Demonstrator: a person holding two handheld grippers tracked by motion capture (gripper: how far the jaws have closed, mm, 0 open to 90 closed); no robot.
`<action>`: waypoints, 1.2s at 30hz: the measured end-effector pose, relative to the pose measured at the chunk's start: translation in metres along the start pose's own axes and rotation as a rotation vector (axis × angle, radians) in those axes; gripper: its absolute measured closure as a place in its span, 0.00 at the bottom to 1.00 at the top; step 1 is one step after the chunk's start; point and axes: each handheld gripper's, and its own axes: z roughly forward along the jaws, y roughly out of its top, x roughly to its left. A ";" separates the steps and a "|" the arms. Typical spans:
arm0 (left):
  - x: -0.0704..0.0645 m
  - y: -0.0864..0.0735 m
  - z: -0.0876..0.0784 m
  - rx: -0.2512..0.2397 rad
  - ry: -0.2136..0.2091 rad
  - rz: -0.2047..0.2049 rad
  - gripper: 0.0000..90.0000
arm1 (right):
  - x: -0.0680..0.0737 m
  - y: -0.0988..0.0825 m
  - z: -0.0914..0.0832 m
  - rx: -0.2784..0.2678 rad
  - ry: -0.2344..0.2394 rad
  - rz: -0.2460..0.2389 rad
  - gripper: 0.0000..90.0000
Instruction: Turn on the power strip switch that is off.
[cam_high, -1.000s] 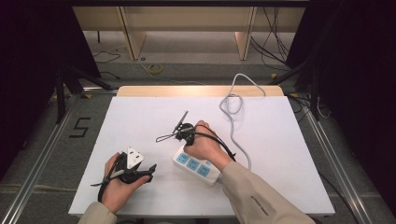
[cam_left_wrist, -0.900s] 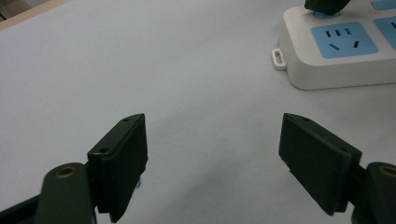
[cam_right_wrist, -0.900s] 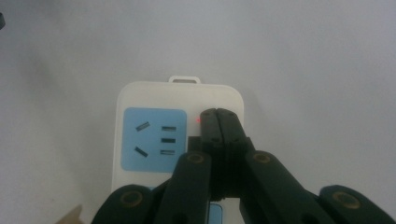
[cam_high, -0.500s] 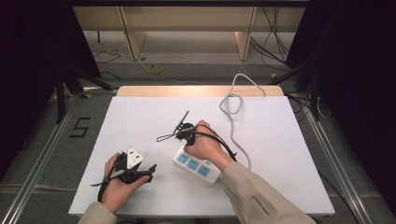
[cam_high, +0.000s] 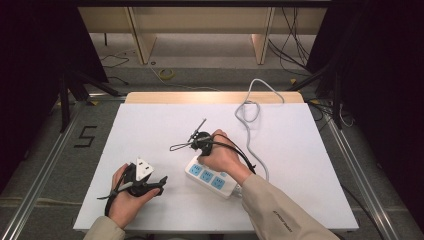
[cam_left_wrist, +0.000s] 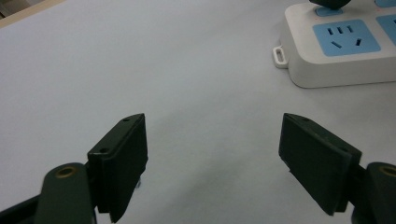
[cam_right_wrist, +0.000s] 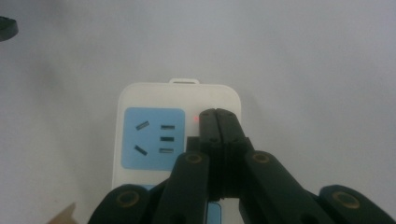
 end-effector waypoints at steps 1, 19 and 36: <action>0.000 0.000 0.000 0.000 -0.001 0.000 0.26 | -0.001 -0.001 -0.001 -0.009 -0.001 -0.003 1.00; 0.000 -0.001 0.001 0.006 0.000 -0.003 0.26 | -0.013 -0.026 -0.025 -0.094 -0.012 0.025 0.86; -0.001 -0.002 0.001 0.009 -0.002 -0.008 0.26 | -0.037 -0.092 -0.046 -0.181 -0.007 0.130 0.68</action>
